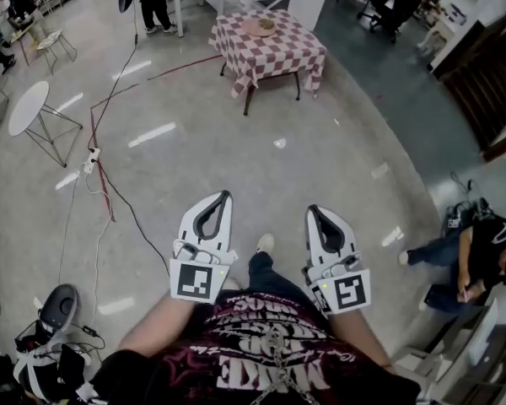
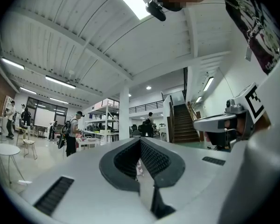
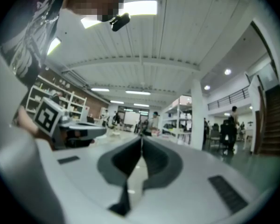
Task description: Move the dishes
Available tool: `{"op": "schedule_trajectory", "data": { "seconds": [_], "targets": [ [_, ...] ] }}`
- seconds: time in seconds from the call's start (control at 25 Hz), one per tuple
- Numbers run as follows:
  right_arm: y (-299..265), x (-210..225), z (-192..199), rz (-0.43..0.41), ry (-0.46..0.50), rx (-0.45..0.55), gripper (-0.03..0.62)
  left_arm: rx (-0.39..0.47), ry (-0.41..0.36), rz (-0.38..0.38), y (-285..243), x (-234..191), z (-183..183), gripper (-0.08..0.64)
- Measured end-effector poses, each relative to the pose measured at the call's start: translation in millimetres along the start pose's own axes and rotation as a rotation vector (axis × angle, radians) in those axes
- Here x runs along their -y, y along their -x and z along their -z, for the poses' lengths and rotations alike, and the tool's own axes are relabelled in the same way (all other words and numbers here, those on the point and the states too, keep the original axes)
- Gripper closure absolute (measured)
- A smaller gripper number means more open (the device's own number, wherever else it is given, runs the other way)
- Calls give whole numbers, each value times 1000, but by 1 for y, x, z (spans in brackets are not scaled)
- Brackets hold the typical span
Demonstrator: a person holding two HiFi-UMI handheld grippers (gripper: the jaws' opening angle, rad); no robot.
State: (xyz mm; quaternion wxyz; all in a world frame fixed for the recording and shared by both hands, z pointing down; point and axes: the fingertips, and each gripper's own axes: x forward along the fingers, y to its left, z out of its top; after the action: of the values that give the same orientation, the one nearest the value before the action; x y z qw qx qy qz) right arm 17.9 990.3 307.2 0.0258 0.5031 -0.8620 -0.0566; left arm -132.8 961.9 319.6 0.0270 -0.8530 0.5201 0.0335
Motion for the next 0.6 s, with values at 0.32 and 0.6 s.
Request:
{"op": "schedule_trajectory", "data": {
  "seconds": [0.32,0.6],
  "targets": [
    [-43,39,18,-11,-11,-26,557,-25,34,-12,-55,-12,12,535],
    [-77,83,37,-22,-43,-50,557,-63,56,-39,-113,-24,30,535]
  ]
}}
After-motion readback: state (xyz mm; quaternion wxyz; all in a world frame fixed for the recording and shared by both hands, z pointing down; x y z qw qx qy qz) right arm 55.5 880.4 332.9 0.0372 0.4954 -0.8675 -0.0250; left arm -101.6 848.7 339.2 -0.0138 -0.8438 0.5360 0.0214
